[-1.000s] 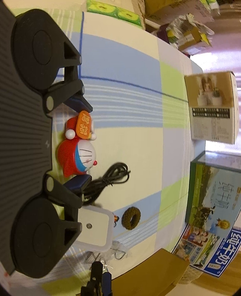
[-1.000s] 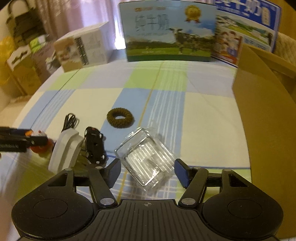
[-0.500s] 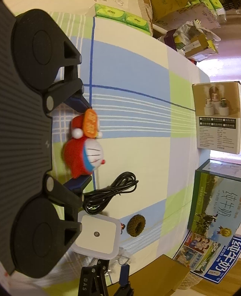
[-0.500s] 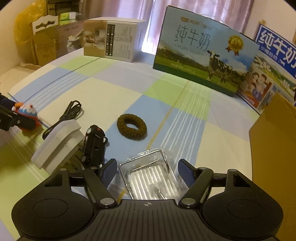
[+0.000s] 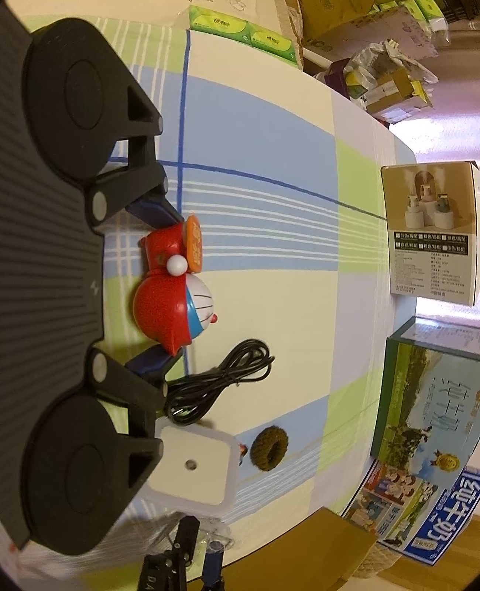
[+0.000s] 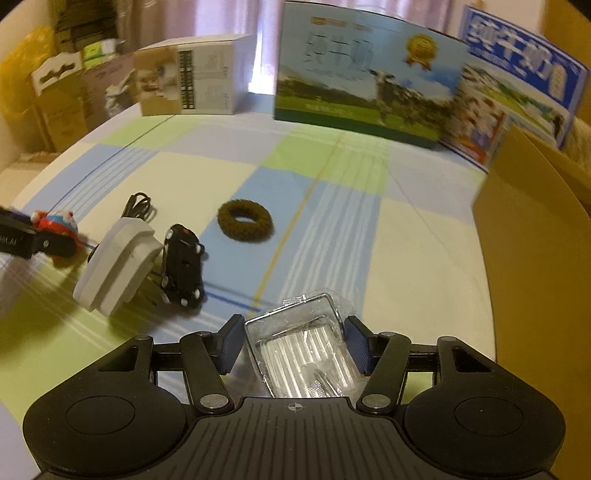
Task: Organize objects
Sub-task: 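Carry the Doraemon toy and clear container over the cardboard box with both grippers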
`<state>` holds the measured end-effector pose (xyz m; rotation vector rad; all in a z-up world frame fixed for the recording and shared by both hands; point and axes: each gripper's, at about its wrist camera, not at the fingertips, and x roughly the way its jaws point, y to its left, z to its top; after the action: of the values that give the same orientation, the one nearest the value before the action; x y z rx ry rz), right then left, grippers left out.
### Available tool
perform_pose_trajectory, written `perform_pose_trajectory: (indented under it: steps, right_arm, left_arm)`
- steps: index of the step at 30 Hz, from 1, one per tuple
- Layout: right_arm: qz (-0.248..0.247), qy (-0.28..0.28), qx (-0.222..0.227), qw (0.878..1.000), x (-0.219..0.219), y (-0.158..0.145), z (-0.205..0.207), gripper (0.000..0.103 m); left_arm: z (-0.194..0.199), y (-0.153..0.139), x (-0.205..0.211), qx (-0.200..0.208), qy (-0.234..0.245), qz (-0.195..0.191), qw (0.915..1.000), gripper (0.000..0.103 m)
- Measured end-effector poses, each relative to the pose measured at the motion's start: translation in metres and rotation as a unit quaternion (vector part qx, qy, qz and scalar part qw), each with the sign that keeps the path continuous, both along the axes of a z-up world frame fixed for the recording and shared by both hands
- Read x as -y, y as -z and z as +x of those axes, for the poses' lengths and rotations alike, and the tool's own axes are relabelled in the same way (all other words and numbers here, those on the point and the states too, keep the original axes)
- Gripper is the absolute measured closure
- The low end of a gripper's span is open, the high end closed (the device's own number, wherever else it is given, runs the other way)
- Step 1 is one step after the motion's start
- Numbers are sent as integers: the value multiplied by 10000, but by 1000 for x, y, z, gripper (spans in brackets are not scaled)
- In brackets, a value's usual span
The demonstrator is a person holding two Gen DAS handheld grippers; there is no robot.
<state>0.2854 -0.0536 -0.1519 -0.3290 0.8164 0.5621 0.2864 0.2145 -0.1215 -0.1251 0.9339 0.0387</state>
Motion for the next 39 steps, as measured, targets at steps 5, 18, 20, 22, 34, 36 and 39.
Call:
perform_pose_trajectory:
  steps: [5, 18, 20, 22, 34, 36, 39]
  right_arm:
    - [211, 329, -227, 9990, 18, -9, -9, 48]
    - [761, 662, -409, 9941, 50, -42, -43, 48]
    - [844, 676, -377, 9934, 54, -49, -48, 48]
    - [934, 697, -334, 9926, 59, -57, -54, 48]
    - [1491, 729, 46, 9861, 93, -115, -82, 48]
    - [1535, 768, 117, 9851, 102, -124, -85, 48]
    - [1603, 846, 219, 9832, 114, -134, -87, 48]
  left_arm:
    - [-12, -4, 5, -47, 94, -4, 9999, 39]
    - [-46, -45, 29, 188, 354, 1, 9992, 39]
    - [-50, -55, 35, 286, 424, -12, 9987, 39]
    - [-54, -65, 41, 386, 499, -26, 9980, 39]
    - [-69, -113, 97, 894, 1148, -278, 9890, 39]
    - [-68, -118, 110, 960, 1273, -315, 9867, 39]
    - [-66, -123, 129, 1040, 1448, -377, 9833, 39]
